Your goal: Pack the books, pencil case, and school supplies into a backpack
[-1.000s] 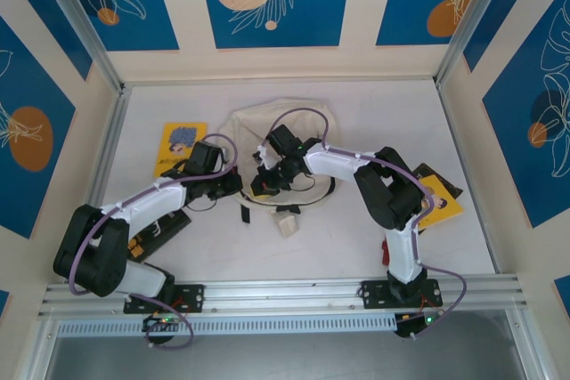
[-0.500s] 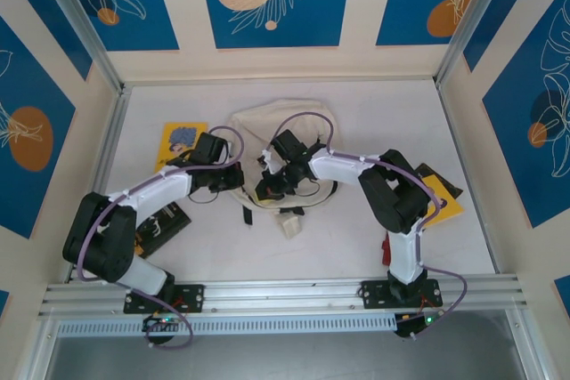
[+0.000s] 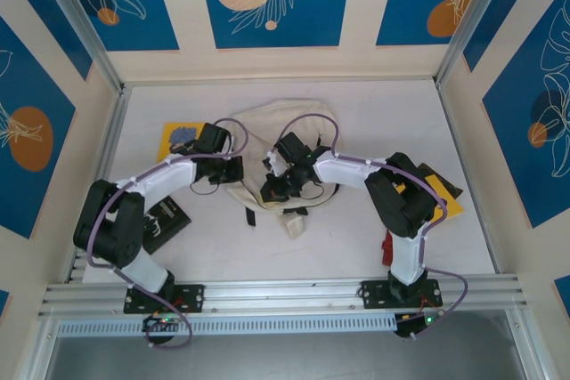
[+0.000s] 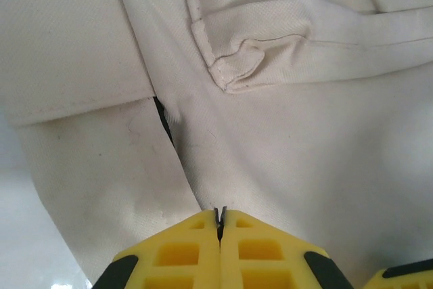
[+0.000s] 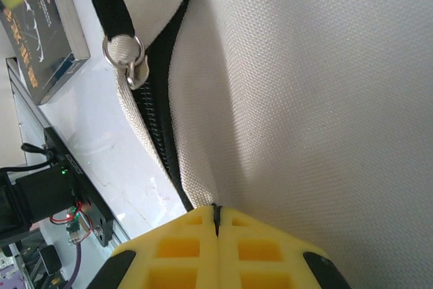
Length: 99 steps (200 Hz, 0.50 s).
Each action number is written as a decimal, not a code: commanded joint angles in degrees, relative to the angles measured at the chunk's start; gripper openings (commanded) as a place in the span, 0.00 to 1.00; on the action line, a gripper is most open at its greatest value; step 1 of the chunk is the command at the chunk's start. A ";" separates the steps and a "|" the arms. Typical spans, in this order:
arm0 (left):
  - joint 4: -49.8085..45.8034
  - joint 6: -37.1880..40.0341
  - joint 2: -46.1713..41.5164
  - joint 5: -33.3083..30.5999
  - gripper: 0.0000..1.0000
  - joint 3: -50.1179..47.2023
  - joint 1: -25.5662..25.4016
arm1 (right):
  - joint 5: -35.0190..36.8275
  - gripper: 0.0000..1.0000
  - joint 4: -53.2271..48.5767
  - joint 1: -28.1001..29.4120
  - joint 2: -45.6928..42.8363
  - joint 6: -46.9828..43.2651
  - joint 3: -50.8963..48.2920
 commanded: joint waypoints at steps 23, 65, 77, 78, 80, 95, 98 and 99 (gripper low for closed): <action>-0.81 3.47 4.00 -5.99 0.00 5.28 2.33 | 0.15 0.00 -7.84 0.82 -1.15 -0.41 -2.70; -2.26 5.37 7.22 -8.77 0.00 8.82 2.48 | 0.81 0.00 -8.52 1.39 -0.97 -0.88 -2.86; -2.28 5.94 8.08 -9.14 0.00 9.77 2.67 | 1.13 0.00 -8.74 1.36 -1.06 -0.93 -3.03; -2.24 5.99 8.12 -9.15 0.00 9.86 2.68 | 1.15 0.00 -8.76 1.38 -1.06 -0.94 -3.04; -2.24 6.08 8.26 -9.16 0.00 9.96 2.70 | 1.17 0.00 -8.75 1.39 -1.06 -0.94 -3.11; -1.78 6.77 9.17 -8.74 0.00 11.11 3.01 | 1.21 0.00 -8.57 1.35 -1.23 -0.92 -3.34; -1.60 6.86 9.29 -8.72 0.00 11.31 3.03 | 1.21 0.00 -8.53 1.39 -1.24 -0.90 -3.32; -1.51 6.89 9.34 -8.68 0.00 11.42 3.03 | 1.24 0.00 -8.52 1.39 -1.24 -0.92 -3.36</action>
